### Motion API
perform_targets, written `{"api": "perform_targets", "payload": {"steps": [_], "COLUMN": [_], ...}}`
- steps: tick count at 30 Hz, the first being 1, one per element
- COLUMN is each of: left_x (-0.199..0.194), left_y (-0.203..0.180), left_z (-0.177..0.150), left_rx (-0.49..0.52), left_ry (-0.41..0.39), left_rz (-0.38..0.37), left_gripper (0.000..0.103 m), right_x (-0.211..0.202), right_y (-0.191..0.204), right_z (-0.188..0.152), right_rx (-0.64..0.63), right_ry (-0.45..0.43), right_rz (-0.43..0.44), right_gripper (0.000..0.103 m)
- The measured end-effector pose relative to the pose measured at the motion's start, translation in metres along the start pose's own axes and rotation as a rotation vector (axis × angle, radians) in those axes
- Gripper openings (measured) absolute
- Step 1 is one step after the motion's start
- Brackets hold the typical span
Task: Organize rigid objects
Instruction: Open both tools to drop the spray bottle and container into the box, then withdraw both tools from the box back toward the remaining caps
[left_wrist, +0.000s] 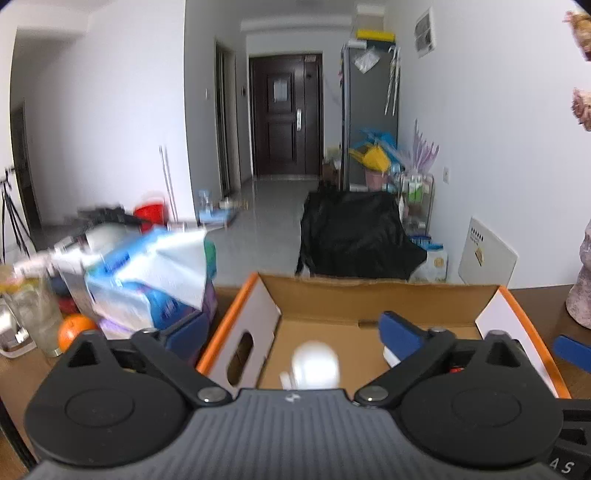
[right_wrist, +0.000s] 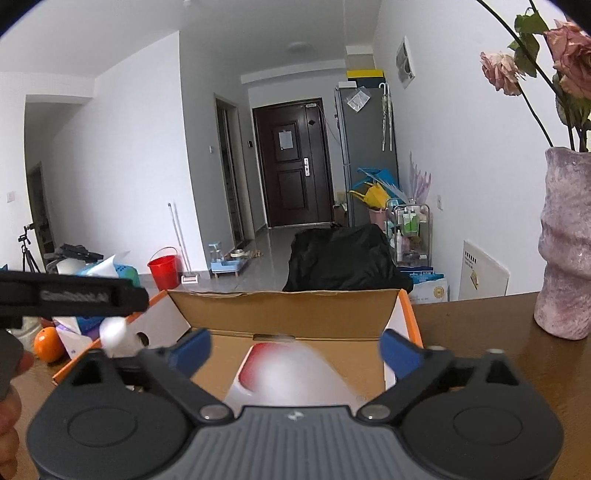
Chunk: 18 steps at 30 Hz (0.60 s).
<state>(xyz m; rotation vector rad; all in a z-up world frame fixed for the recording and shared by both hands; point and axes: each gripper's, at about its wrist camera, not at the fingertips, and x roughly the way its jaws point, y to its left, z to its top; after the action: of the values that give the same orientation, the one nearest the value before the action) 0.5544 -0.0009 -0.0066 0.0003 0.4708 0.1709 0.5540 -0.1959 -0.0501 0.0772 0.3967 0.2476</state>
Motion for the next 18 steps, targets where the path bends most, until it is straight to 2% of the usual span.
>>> {"api": "perform_targets", "payload": {"steps": [18], "left_x": [-0.015], "left_y": [0.014], "left_z": [0.001], "left_rx": [-0.047], "left_ry": [0.011], "left_rz": [-0.004], "left_gripper": [0.103], "right_x": [-0.023], "right_y": [-0.002], "right_z": [0.0], "right_rx": [-0.018], "right_ry": [-0.013], "right_rz": [-0.005], "right_gripper": [0.103]}}
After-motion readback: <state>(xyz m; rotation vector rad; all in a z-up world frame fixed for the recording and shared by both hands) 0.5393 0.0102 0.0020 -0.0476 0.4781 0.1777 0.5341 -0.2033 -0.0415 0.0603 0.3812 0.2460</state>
